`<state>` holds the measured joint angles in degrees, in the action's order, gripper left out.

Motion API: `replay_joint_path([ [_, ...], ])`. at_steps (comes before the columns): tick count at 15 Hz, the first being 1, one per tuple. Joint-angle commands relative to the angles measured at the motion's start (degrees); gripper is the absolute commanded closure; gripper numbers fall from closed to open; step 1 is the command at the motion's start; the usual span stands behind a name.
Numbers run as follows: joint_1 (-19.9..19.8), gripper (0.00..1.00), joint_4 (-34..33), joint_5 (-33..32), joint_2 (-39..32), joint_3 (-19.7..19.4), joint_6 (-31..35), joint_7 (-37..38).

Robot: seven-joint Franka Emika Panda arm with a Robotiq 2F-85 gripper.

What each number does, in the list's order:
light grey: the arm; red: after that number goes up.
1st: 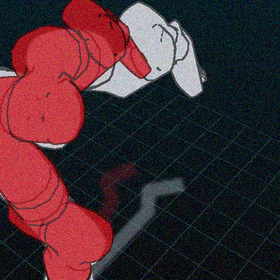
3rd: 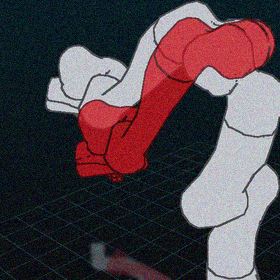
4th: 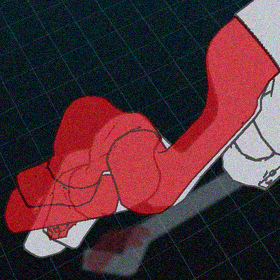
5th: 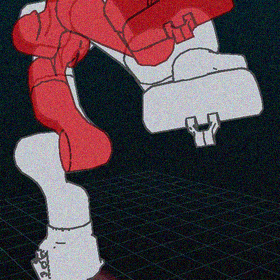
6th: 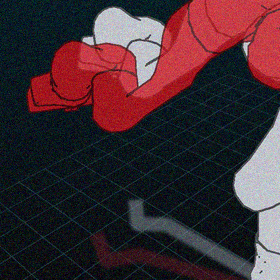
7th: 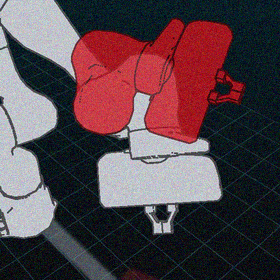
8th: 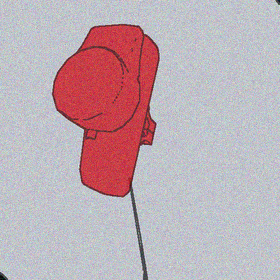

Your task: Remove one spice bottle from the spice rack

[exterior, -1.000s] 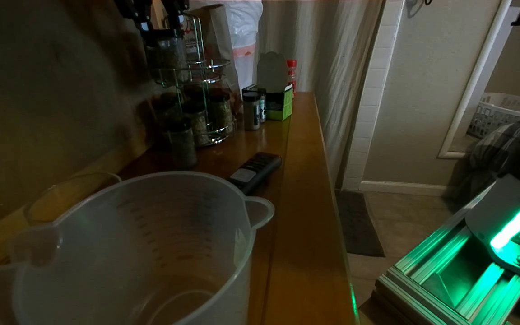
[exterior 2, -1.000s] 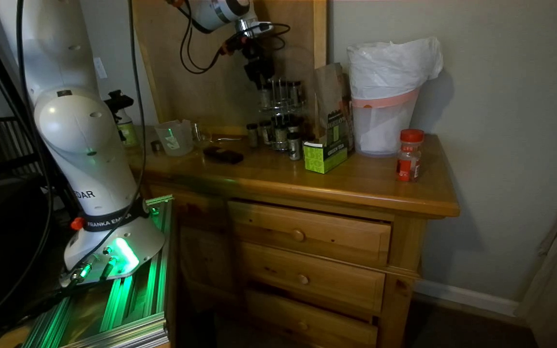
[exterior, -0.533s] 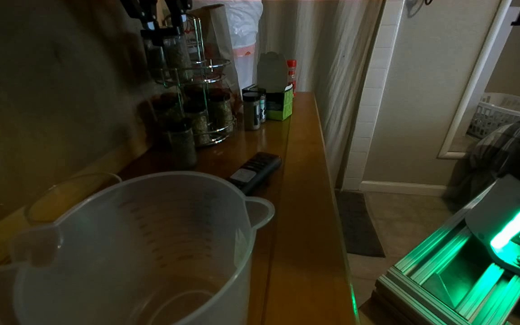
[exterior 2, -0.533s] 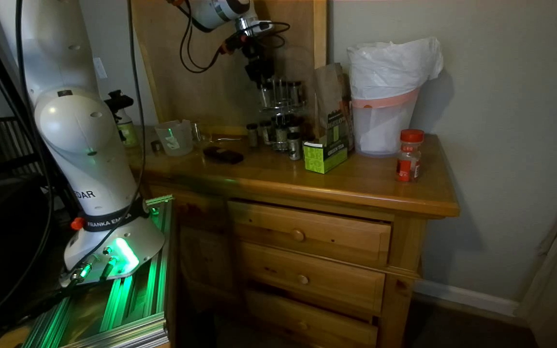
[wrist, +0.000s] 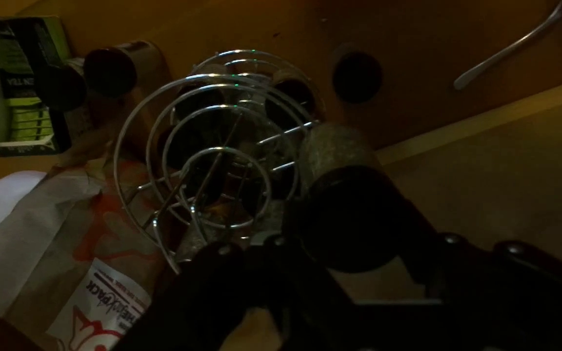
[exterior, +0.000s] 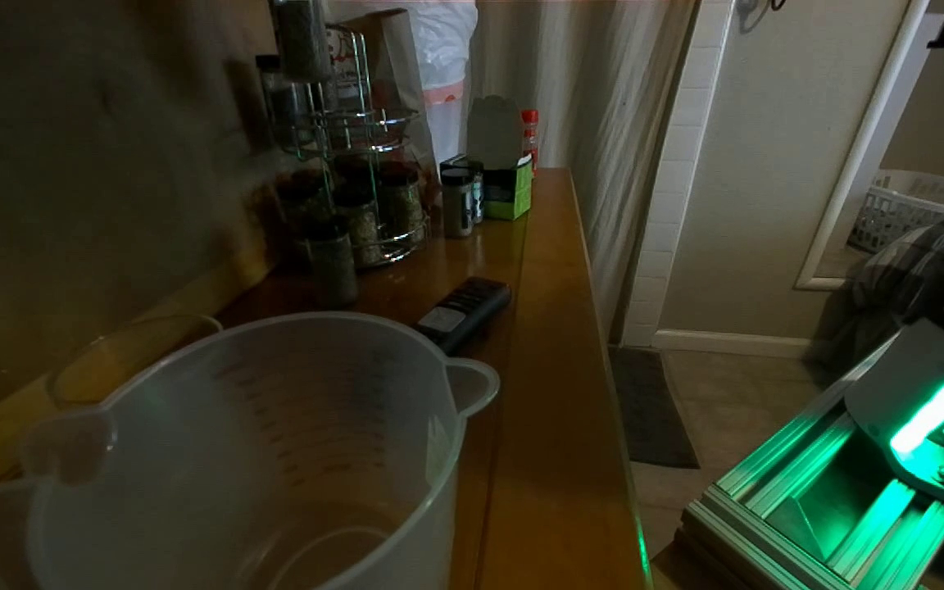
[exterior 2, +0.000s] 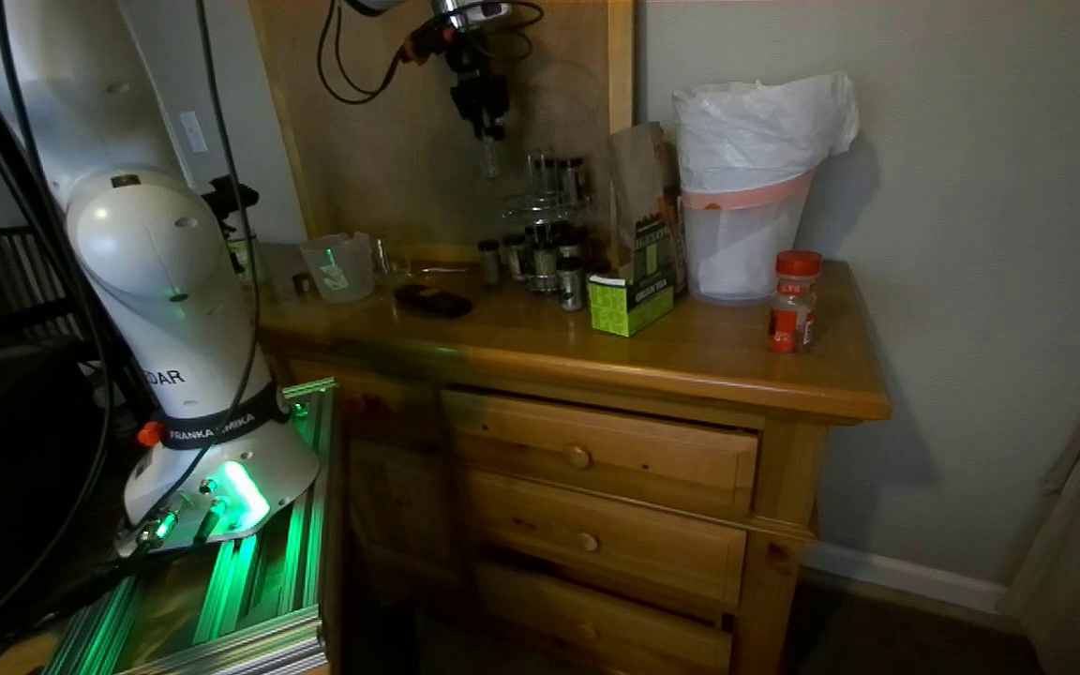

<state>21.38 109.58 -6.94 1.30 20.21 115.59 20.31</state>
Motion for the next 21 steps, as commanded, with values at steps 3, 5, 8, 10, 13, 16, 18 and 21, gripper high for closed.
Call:
replay_joint_path([
  [3,2.0,0.76,5.1,9.6,6.2,3.1,-2.6,-6.1],
  [5,3.1,0.76,7.0,8.3,5.9,5.4,-1.1,-3.1],
  [8,4.5,0.76,8.8,3.8,3.2,9.1,2.9,4.3],
  [10,4.9,0.76,9.7,1.6,1.9,10.4,4.4,7.9],
  [13,5.3,0.51,9.8,3.3,1.9,10.2,3.0,6.5],
  [16,5.1,0.76,9.5,4.2,0.4,9.6,4.1,5.5],
  [18,4.9,0.76,9.3,3.6,-2.5,9.4,6.8,6.1],
  [21,5.3,0.76,8.5,2.0,-7.6,8.4,10.9,7.0],
])
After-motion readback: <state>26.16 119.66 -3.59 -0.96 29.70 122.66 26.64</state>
